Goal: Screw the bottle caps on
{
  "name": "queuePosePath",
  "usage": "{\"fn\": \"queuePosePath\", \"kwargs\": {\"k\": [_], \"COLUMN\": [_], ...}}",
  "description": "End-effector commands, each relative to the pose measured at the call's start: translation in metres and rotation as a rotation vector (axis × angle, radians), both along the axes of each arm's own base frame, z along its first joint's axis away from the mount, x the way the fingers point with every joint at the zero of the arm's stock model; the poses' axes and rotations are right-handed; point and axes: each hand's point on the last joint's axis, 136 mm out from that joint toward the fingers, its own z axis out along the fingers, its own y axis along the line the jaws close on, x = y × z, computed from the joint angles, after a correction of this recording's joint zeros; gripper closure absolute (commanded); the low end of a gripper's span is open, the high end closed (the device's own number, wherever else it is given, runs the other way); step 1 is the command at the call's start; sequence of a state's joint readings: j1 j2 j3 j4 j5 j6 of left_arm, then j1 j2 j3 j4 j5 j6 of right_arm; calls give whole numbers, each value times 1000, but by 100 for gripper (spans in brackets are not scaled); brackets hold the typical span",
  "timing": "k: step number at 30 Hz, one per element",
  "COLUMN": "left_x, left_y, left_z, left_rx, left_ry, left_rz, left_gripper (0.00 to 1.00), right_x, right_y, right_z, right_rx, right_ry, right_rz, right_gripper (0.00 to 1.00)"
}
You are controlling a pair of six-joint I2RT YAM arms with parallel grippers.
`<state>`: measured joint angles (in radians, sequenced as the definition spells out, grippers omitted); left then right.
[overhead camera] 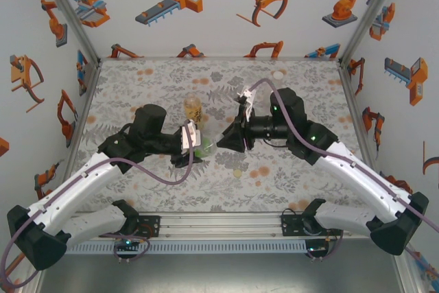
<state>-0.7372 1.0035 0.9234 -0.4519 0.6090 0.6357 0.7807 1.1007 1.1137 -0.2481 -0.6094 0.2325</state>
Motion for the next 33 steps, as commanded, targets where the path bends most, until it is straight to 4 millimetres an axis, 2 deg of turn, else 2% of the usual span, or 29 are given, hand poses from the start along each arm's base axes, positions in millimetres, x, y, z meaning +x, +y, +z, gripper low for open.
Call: {"fn": "queuePosePath", "kwargs": {"k": [1, 5, 10, 13, 16, 18, 23, 25, 28, 33], "left_x": [-7, -2, 1, 1, 1, 1, 0, -1, -2, -6], "left_y": [-5, -4, -4, -4, -5, -5, -5, -5, -5, -5], "left_z": [22, 22, 20, 20, 19, 19, 19, 20, 20, 21], "left_rx": [-60, -55, -47, -48, -45, -45, -48, -50, -53, -61], "left_ry": [-49, -61, -59, -55, -55, -54, -55, -52, -52, -47], "left_rz": [-40, -11, -1, 0, -1, -1, -7, -11, -16, -35], "left_gripper": [100, 100, 100, 100, 100, 100, 100, 100, 100, 100], "right_x": [26, 38, 48, 47, 48, 47, 43, 40, 37, 23], "right_y": [2, -3, -5, -5, -7, -7, -9, -10, -12, -13], "right_z": [23, 14, -10, -20, -19, -16, 2, 12, 19, 36], "right_rx": [142, 169, 186, 157, 140, 141, 129, 135, 154, 166], "right_ry": [200, 418, 742, 787, 779, 764, 658, 580, 480, 240], "right_rz": [-189, -323, -467, -485, -501, -493, -447, -416, -375, -258], "right_gripper": [100, 100, 100, 100, 100, 97, 78, 61, 45, 38]}}
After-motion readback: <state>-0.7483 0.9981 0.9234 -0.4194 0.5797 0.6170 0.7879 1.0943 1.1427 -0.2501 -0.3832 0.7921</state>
